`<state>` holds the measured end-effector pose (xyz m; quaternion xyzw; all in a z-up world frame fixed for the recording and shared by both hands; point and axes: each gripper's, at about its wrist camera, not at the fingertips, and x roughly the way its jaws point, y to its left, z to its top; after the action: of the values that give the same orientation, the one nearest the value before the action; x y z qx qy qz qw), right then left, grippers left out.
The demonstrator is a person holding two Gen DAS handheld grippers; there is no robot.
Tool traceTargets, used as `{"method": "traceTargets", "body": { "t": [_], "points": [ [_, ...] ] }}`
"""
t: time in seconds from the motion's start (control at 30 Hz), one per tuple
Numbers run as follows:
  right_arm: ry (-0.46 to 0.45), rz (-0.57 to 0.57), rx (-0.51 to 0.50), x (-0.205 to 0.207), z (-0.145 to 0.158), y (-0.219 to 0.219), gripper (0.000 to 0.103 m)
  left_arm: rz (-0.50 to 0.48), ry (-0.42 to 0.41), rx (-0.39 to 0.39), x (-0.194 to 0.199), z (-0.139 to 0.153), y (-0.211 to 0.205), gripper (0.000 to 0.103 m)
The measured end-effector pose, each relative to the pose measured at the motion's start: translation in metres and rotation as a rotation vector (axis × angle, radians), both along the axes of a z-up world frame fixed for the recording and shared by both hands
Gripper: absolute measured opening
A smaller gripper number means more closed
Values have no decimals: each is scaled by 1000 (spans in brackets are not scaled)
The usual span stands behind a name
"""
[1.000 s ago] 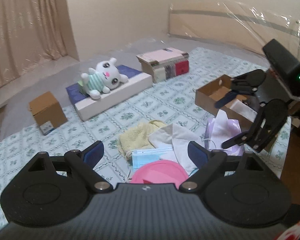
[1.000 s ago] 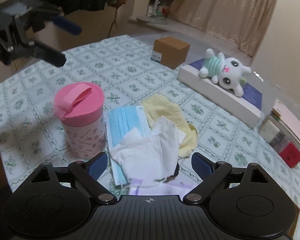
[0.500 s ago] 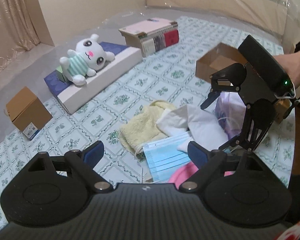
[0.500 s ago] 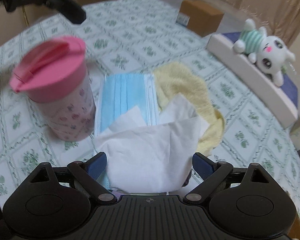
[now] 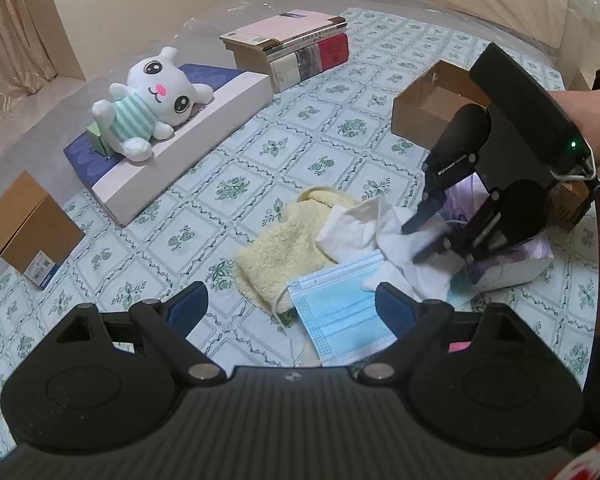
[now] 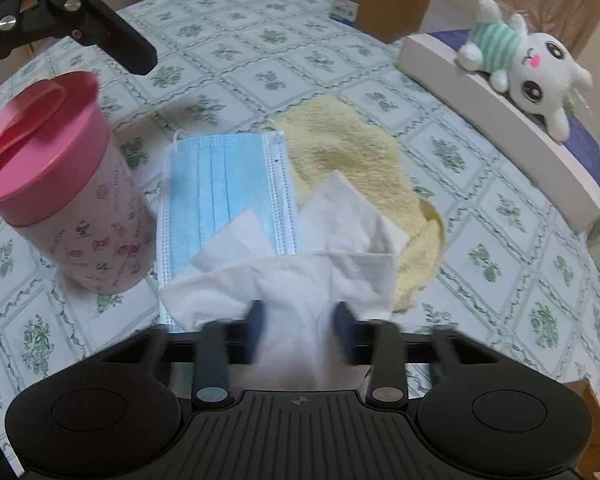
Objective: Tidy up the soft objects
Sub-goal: 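Lift the white tissue with the right gripper while the left gripper grasps the blue face mask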
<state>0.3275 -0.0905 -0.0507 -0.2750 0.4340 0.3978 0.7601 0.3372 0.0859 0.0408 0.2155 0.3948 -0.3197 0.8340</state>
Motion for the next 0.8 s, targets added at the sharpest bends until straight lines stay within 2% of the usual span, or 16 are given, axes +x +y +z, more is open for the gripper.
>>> {"method": "traceTargets", "body": {
  "t": [0.1,0.23,0.4,0.5,0.67,0.7,0.77,0.8],
  "points": [
    [-15,-13,5,-1,2,-3,4,-11,2,10,4,0,-6,89],
    [-93,-71,18,4,12,-9,2,-23,5,27,8,-2,-14,89],
    [-161,-209,42,25,24,-27,2,-67,17,53,17,-4,-25,89],
    [-130,-243,68,36,25,-36,2,-104,36,69,24,-7,-34,89],
    [-33,-210,96,47,15,-41,3,-171,61,110,37,-17,-52,89],
    [-17,-207,107,50,13,-41,9,-181,64,113,38,-19,-55,89],
    [12,-199,123,55,8,-43,39,-201,74,111,41,-22,-59,89],
    [19,-196,132,57,6,-42,68,-208,79,111,41,-24,-61,89]
  ]
}}
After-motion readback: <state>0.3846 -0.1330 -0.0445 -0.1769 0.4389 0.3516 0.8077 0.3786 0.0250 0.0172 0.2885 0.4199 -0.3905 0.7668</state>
